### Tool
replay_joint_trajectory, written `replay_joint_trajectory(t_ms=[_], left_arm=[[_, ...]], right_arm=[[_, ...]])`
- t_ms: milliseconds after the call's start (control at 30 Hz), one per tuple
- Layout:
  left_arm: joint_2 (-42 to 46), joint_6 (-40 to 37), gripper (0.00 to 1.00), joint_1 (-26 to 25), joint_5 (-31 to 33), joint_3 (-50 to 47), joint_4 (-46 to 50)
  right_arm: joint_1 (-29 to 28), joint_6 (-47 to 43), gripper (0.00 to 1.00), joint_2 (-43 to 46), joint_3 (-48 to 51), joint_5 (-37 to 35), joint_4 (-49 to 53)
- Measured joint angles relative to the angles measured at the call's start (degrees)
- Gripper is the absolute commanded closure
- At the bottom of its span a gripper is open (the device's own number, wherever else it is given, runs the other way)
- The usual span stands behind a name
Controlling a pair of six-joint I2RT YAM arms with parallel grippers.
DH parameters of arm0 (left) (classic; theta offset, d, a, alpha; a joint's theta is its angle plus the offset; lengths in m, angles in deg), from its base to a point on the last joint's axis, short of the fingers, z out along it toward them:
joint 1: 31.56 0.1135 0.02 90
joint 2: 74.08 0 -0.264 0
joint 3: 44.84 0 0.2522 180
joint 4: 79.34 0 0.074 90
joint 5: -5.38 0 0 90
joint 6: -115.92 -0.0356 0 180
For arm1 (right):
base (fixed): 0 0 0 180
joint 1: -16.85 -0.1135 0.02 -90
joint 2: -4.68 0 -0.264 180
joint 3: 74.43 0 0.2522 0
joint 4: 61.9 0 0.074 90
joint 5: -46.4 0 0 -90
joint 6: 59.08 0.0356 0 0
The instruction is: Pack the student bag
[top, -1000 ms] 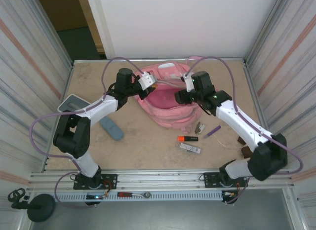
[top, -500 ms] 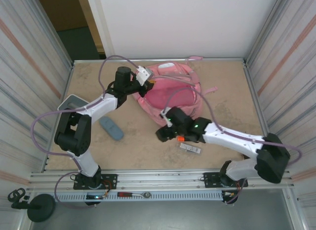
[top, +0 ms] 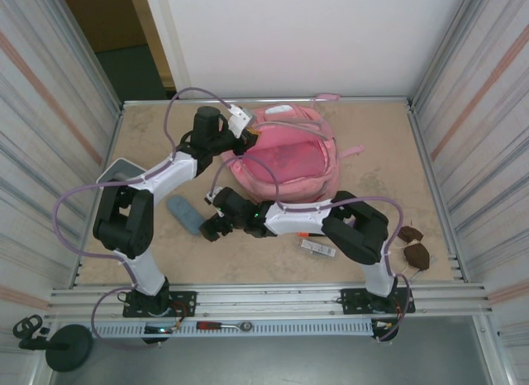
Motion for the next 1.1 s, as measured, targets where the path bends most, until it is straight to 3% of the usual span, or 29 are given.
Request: replay_joint_trajectory(t_ms=[833, 1100], left_arm=[[0.0, 0.2, 1.00, 0.0, -0.6, 0.0, 0.2], [0.0, 0.2, 1.00, 0.0, -0.6, 0.0, 0.3]], right_arm=[[-1.8, 2.0, 0.02, -12.1, -13.2, 2.8, -0.1], [-2.9, 2.1, 0.02, -14.5, -17.5, 0.3, 2.4]])
